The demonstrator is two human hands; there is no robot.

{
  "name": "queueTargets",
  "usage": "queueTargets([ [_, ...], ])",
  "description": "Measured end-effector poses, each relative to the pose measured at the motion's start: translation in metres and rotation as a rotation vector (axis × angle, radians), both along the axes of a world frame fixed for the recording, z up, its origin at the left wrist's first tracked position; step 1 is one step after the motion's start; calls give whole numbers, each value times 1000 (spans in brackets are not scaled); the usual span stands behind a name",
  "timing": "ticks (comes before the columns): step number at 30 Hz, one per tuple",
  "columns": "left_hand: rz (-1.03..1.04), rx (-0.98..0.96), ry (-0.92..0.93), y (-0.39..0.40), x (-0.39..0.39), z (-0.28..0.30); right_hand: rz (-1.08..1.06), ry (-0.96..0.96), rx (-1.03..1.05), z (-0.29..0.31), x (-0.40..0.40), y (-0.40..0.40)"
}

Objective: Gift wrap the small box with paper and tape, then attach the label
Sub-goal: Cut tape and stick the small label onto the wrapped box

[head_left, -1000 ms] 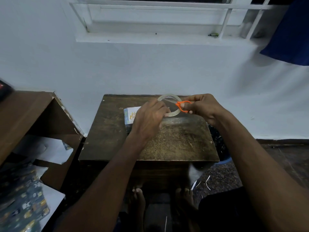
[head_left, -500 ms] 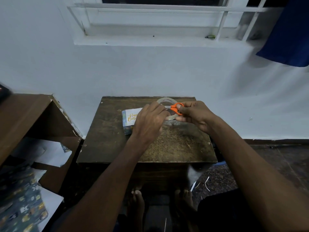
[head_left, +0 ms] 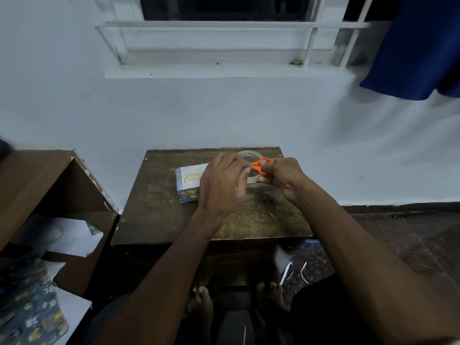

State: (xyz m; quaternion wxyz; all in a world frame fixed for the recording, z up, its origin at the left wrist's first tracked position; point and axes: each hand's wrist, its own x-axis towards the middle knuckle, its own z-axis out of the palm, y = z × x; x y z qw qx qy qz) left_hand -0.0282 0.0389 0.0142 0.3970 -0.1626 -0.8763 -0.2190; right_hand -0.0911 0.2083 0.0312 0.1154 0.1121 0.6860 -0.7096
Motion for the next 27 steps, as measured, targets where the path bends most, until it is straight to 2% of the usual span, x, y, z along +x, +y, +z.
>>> queueTargets([
  [5,31,135,-140,18,44,-3,-131,3,53,-2,49,12],
  [10,36,256,-278,24,95,-16,-173,-2,89,-28,119,35],
  [14,-35,183,-349,20,130,-20,-231,-21,42,-40,159,40],
  [22,-12,115,-430,26,135,-30,-489,-25,108,-52,169,38],
  [24,-24,74,-429,26,134,-40,-493,-22,124,-58,164,38],
  [27,-47,18,-439,22,132,-51,-423,-17,36,-62,158,37],
])
